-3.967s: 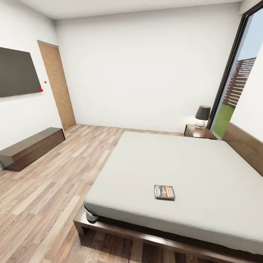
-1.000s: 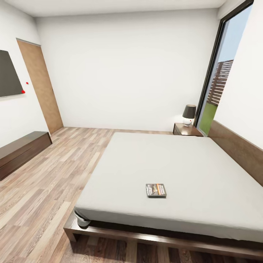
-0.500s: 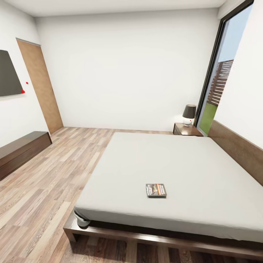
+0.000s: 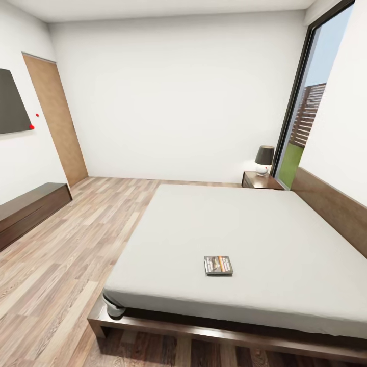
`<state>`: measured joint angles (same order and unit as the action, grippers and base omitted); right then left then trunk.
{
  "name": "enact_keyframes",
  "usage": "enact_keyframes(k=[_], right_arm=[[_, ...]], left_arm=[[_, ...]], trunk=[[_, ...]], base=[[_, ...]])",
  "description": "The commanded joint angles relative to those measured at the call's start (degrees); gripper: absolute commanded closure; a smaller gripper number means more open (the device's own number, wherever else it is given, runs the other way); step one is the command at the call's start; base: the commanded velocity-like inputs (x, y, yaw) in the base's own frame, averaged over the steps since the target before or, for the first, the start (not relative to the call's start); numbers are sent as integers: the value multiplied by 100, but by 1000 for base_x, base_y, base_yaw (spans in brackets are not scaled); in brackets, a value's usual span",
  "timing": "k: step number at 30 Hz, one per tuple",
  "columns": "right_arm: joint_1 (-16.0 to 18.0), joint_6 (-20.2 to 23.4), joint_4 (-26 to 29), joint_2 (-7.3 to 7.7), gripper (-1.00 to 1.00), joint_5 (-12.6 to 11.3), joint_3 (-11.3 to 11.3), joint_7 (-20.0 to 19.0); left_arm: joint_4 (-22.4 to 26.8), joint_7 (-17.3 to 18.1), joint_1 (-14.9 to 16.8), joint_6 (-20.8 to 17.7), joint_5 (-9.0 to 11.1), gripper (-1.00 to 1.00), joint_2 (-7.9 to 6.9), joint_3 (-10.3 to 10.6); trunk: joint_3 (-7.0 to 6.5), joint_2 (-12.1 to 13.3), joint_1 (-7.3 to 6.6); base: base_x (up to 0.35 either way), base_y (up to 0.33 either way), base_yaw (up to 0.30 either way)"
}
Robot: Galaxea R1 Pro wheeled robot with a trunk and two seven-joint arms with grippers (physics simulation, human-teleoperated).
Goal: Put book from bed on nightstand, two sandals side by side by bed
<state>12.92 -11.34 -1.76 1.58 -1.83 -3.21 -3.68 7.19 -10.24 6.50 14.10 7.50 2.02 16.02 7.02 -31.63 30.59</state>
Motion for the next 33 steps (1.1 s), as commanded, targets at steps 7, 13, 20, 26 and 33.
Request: enact_keyframes(k=[7, 13, 20, 26, 33], right_arm=[[9, -35, -18, 2, 100, -19, -31, -11], [9, -35, -18, 6, 100, -19, -31, -12], [9, -35, -18, 3, 100, -19, -31, -10], [9, -35, -18, 2, 100, -19, -31, -10], [9, -35, -18, 14, 100, -19, -31, -10]], left_arm=[[-3, -22, 4, 29, 59, 100, 0, 51], [1, -22, 8, 31, 59, 100, 0, 55], [2, -22, 9, 126, 59, 100, -5, 59], [2, -20, 24, 142, 59, 100, -8, 59], [9, -22, 40, 145, 59, 100, -9, 65]], trunk=[[137, -292, 156], [244, -532, 288], [370, -813, 442], [478, -1054, 574], [603, -1335, 727]], base=[[0, 0, 0], [0, 0, 0], [0, 0, 0], [0, 0, 0], [0, 0, 0]])
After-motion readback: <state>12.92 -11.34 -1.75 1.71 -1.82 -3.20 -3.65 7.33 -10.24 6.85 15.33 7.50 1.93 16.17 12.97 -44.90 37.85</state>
